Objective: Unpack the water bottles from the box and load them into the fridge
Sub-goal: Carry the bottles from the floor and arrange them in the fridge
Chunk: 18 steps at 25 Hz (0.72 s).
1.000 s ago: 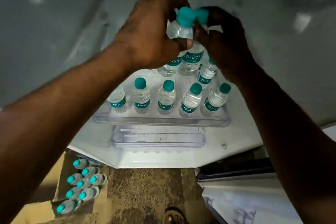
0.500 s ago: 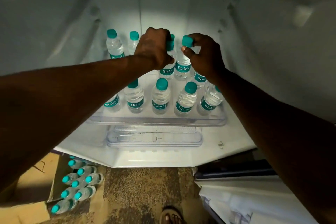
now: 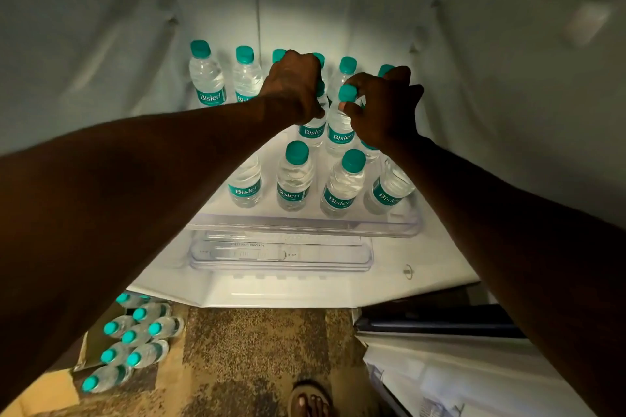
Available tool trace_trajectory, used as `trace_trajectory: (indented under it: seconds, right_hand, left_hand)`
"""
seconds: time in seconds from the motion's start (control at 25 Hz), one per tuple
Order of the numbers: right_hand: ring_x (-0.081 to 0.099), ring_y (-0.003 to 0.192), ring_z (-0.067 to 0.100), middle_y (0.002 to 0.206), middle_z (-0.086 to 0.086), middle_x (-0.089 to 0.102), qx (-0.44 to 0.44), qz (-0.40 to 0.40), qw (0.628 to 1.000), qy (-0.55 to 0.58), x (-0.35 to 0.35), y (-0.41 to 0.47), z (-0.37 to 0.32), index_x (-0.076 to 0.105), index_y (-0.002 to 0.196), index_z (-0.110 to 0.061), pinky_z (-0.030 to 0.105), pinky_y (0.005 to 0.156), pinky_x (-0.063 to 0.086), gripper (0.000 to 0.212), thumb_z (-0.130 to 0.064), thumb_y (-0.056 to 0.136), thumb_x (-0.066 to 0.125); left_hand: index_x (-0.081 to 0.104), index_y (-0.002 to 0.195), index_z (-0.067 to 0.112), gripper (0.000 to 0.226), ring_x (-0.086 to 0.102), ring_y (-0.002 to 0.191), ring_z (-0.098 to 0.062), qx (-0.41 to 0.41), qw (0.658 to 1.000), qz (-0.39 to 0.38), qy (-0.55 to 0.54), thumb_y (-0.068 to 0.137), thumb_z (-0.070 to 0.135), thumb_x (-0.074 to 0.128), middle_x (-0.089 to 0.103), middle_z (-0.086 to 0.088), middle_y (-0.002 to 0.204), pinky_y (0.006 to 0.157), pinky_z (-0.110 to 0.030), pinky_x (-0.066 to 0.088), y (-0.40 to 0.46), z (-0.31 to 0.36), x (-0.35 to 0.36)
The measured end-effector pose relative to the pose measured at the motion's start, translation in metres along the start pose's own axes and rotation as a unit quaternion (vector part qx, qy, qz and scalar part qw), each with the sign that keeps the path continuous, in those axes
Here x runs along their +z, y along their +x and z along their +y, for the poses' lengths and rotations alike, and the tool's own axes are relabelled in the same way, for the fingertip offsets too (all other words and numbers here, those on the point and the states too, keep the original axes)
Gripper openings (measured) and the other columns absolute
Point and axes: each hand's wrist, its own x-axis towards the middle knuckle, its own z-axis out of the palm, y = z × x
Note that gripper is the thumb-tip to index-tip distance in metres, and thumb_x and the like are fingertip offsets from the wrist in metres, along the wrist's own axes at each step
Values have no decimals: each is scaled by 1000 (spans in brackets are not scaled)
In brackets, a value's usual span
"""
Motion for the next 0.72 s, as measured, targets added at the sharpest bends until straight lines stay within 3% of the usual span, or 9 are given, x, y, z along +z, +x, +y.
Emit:
trace_trajectory:
  seconds: [0.12, 0.28, 0.4, 0.56, 0.72]
  right_hand:
    - [42, 130, 28, 137, 11, 47, -9, -3, 1000, -29, -1, 3, 1, 50, 138, -20, 38, 102, 33, 48, -44, 97, 59]
    - [44, 130, 25, 135, 7, 55, 3, 5, 1000, -30, -8, 11, -2, 53, 137, -21, 40, 104, 33, 49, -48, 96, 59]
    - [44, 129, 24, 134, 3, 59, 14, 14, 1000, -19, -13, 12, -7, 54, 135, -23, 41, 103, 33, 45, -47, 96, 58]
    - [46, 127, 22, 130, 0, 62, 25, 78, 996, 32, -26, 3, -18, 57, 129, -24, 36, 98, 35, 38, -45, 98, 55]
    - [49, 126, 23, 129, 0, 63, -11, 95, 990, 108, -34, -24, -40, 59, 129, -22, 35, 99, 39, 40, -43, 96, 58]
  left_hand:
    - [55, 132, 10, 58, 52, 124, -27, 5, 1000, 0, 8, 83, 27, 79, 59, -10, 132, 106, -34, 40, 3, -2, -1]
    - [58, 133, 13, 48, 56, 122, -27, 5, 1000, 23, -7, 89, 22, 74, 63, -9, 129, 105, -35, 43, 9, -8, 2]
    - [59, 133, 15, 44, 58, 117, -26, 6, 1000, 27, -2, 91, 22, 71, 65, -8, 125, 103, -35, 45, 9, -13, 6]
    - [51, 142, 20, 58, 59, 120, -24, 12, 999, 39, -31, 89, 24, 74, 62, -5, 132, 107, -36, 46, 2, -18, 0]
    - [59, 134, 19, 49, 64, 108, -20, -2, 989, 108, -105, 88, 32, 74, 67, -2, 122, 100, -34, 52, -31, -32, -13]
